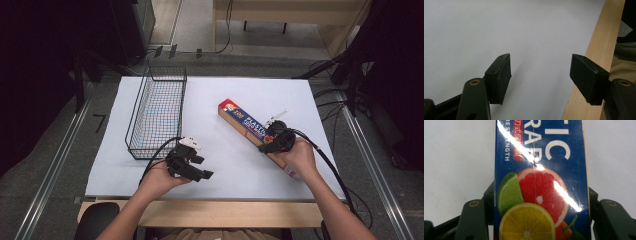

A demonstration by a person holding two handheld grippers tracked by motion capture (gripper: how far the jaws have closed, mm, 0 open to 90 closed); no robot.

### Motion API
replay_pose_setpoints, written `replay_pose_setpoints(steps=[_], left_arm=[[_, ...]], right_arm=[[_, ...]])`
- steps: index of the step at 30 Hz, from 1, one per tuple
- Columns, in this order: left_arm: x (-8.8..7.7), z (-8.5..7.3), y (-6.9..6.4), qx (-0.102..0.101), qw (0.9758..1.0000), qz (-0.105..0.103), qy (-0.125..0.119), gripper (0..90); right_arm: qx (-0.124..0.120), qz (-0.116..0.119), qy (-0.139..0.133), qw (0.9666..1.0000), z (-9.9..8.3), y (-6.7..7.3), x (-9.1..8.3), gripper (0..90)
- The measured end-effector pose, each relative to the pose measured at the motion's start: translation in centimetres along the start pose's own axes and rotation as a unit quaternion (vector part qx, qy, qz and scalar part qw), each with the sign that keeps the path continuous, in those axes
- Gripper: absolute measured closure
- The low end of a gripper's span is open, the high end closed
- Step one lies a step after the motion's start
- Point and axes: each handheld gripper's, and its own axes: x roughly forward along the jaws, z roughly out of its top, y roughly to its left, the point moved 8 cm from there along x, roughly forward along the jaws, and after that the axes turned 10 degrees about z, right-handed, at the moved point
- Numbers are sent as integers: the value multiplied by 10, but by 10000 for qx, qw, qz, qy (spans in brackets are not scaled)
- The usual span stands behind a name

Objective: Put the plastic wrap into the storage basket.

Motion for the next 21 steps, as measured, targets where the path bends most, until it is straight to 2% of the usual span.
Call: replay_pose_setpoints(steps=[11, 13, 15, 16, 21], left_arm=[[-2, 1, 0, 20, 10000, 35, -4, 339], [-2, 1, 0, 14, 10000, 43, -7, 339], [-2, 1, 0, 11, 10000, 60, -16, 340], [-3, 1, 0, 3, 10000, 55, -36, 340], [-4, 1, -1, 86, 9999, 78, 1, 339]], right_arm=[[-24, 120, 20, 9999, 1, -1, -4, 422], [-157, 70, -10, 9999, 2, 0, -8, 424], [-162, 63, -54, 9998, 3, 0, -9, 425], [-190, 134, -146, 9996, 5, 0, -14, 426], [-280, 306, -217, 9989, 7, 5, -26, 425]])
